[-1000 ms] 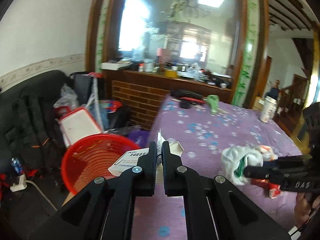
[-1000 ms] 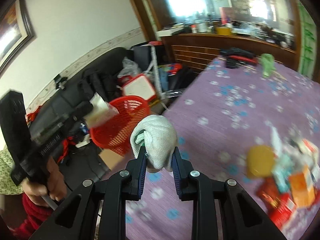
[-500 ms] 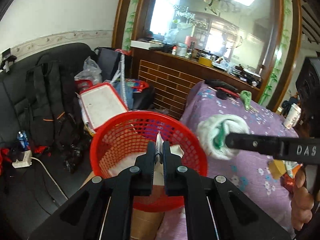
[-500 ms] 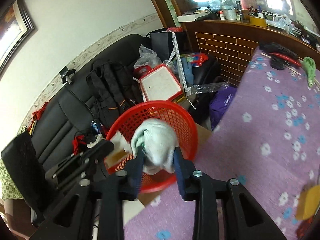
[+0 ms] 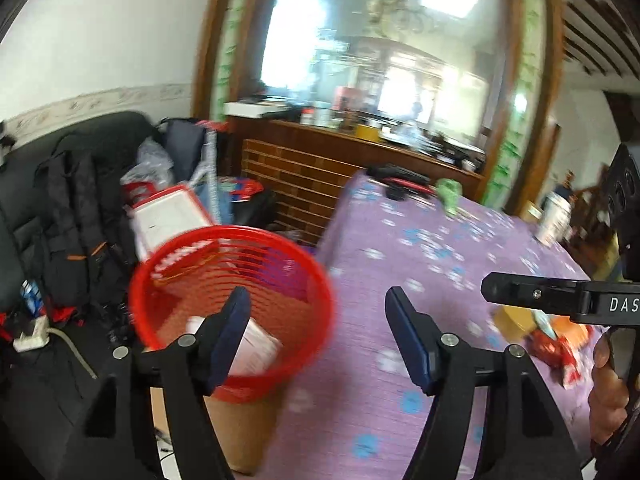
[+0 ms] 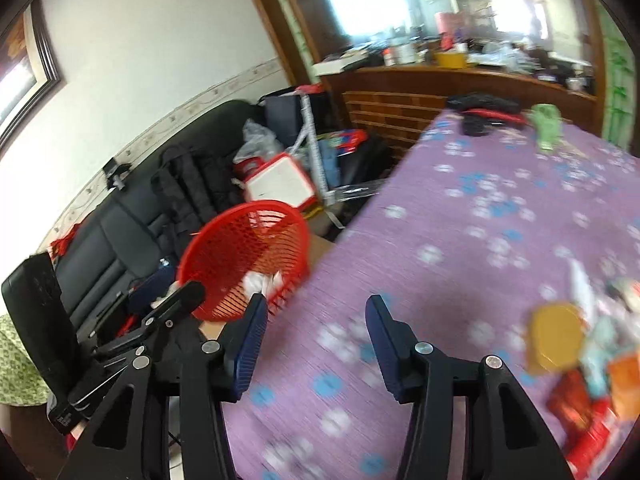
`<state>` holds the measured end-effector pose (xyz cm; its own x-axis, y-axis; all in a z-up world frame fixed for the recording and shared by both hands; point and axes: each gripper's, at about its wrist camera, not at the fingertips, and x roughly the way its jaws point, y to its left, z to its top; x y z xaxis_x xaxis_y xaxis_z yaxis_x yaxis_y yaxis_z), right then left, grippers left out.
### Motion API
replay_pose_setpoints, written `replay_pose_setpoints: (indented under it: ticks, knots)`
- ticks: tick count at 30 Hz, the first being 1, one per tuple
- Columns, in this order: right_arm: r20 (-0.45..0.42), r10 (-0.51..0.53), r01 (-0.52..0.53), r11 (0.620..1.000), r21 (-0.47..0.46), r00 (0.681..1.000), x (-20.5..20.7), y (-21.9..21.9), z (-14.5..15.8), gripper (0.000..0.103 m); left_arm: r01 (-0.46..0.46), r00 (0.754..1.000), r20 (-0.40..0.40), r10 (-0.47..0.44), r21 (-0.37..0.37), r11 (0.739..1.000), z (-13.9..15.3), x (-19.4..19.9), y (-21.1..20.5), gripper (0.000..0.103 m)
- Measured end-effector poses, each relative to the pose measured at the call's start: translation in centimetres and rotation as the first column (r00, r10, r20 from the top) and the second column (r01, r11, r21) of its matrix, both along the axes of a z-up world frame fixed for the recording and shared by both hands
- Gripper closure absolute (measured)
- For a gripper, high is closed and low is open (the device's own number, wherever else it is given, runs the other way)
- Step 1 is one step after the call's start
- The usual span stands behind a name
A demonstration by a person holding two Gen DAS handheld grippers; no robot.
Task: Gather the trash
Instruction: 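Move both open tools back to the trash pile, then grasp the red tube package with the left tool while the right tool grasps the red crumpled bag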
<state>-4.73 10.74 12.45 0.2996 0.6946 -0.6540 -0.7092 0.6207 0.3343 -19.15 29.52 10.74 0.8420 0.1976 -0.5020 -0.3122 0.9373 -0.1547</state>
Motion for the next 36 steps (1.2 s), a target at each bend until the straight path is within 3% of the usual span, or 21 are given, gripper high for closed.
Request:
replay_pose_setpoints:
  ticks: [6,11,14,16,20,22,25,27,33,36]
  knots:
    - [0.006,-0.147,0.147,0.989,0.008,0.989,-0.8,-10.5,-0.9,0.048,0.163,0.985,-0.049,-0.163,0.004,0.987,-1.6,3.0,-7.6,0.033]
    - [-0.047,-0.338,0.340,0.940,0.029,0.940,0.3,-20.8,-2.1,0.048,0.291,0.949,-0.111,-0.295,-0.046,0.956,-3.2,5.6,-13.0,0.033]
    - [-0.097,-0.441,0.447,0.893,0.048,0.892,0.9,-26.0,-3.2,0.048,0.367,0.915,-0.144,-0.377,-0.094,0.926,-3.8,7.2,-16.5,0.033]
    - [-0.125,-0.486,0.495,0.867,0.058,0.865,1.3,-28.5,-3.8,0.048,0.425,0.877,-0.169,-0.449,-0.161,0.891,-4.2,8.4,-18.9,0.033]
    - [-0.147,-0.517,0.532,0.842,0.087,0.843,1.6,-31.4,-4.3,0.048,0.505,0.805,-0.196,-0.560,-0.267,0.821,-4.9,10.3,-23.1,0.033]
    - [-0.147,-0.526,0.541,0.836,0.093,0.838,1.8,-32.1,-4.3,0.048,0.528,0.781,-0.208,-0.589,-0.284,0.800,-5.1,10.9,-25.0,0.033]
    - [-0.146,-0.543,0.559,0.823,0.101,0.827,2.0,-33.2,-4.4,0.048,0.547,0.754,-0.248,-0.608,-0.275,0.791,-5.9,11.8,-27.8,0.045]
    - [-0.133,-0.561,0.574,0.813,0.096,0.817,1.8,-34.1,-4.7,0.048,0.549,0.745,-0.268,-0.612,-0.277,0.789,-6.4,12.4,-28.6,0.046]
    - [-0.156,-0.609,0.625,0.776,0.084,0.778,2.7,-36.7,-6.1,0.048,0.530,0.743,-0.313,-0.592,-0.266,0.805,-7.9,14.1,-30.4,0.051]
    - [-0.190,-0.627,0.647,0.759,0.074,0.756,3.8,-37.5,-7.0,0.049,0.523,0.737,-0.330,-0.589,-0.273,0.807,-8.6,15.2,-31.0,0.068]
